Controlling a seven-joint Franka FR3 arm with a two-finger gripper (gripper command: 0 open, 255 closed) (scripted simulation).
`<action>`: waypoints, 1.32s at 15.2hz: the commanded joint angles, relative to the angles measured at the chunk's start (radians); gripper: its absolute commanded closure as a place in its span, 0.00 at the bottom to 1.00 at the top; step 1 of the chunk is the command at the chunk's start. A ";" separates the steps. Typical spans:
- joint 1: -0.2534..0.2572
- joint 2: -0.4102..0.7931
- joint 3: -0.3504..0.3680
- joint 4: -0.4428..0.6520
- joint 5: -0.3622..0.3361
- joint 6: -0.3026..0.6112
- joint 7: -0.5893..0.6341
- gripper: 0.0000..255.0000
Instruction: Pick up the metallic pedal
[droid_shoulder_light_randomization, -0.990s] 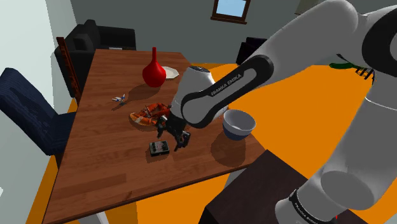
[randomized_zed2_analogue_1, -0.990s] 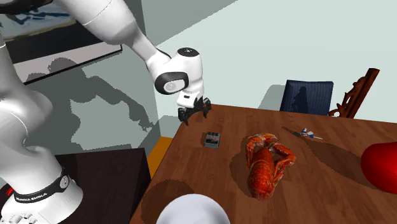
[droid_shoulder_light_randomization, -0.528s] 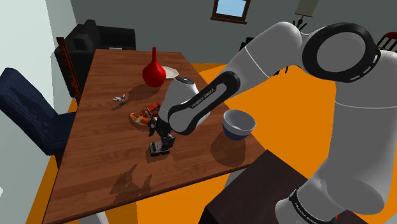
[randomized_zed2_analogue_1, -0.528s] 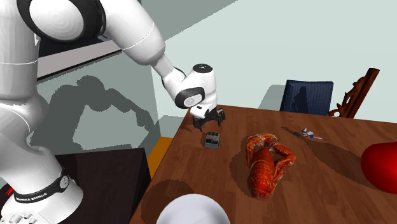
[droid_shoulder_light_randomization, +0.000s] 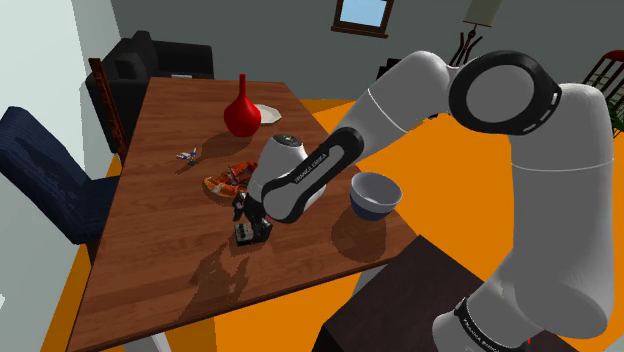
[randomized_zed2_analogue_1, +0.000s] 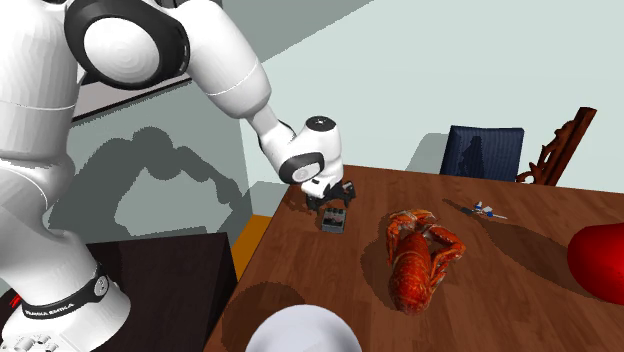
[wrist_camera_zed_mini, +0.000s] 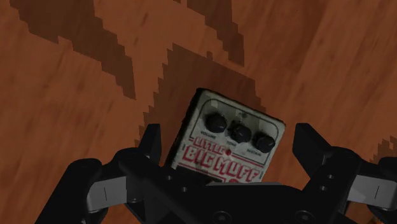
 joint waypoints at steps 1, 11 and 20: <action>0.001 0.004 -0.001 0.000 -0.001 0.004 0.000 0.00; 0.001 0.004 -0.001 0.000 -0.001 0.004 0.000 1.00; -0.028 -0.101 0.033 -0.016 0.026 -0.083 -0.004 1.00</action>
